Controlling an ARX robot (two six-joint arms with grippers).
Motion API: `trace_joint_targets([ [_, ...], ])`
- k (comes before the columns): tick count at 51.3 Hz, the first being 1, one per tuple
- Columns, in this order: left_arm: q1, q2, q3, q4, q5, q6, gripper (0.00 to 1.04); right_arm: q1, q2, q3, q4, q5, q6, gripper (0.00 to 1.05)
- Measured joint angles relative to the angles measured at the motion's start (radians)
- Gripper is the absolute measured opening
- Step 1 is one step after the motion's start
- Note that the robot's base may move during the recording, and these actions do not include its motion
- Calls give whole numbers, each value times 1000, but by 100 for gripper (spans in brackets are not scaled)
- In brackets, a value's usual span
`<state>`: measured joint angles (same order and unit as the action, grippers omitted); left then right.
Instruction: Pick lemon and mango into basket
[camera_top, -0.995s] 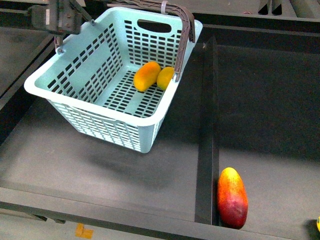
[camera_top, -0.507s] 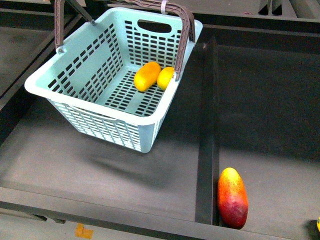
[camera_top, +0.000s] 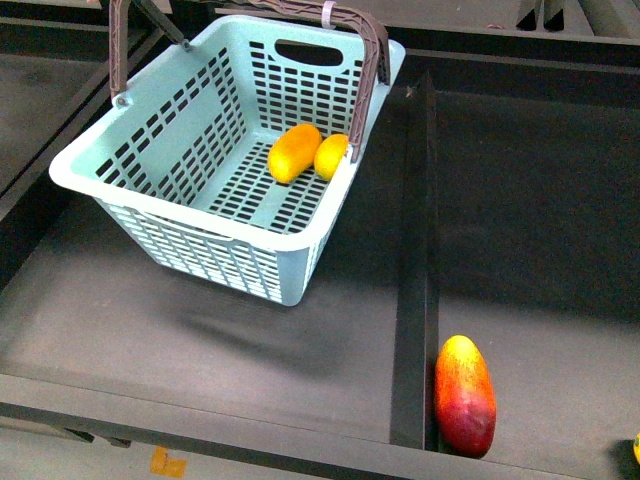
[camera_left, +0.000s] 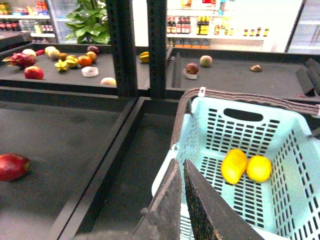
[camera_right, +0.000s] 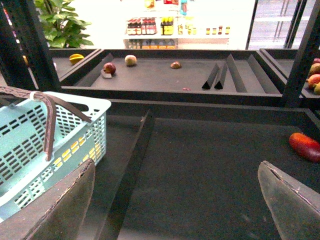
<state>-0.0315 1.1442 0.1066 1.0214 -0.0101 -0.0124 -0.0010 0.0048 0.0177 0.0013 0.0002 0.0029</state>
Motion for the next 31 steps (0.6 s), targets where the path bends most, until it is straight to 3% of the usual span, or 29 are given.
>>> trace_joint_targets([
  [31,27,-595,-91,-482,10,2,4,0,0,0,0,0,0,96],
])
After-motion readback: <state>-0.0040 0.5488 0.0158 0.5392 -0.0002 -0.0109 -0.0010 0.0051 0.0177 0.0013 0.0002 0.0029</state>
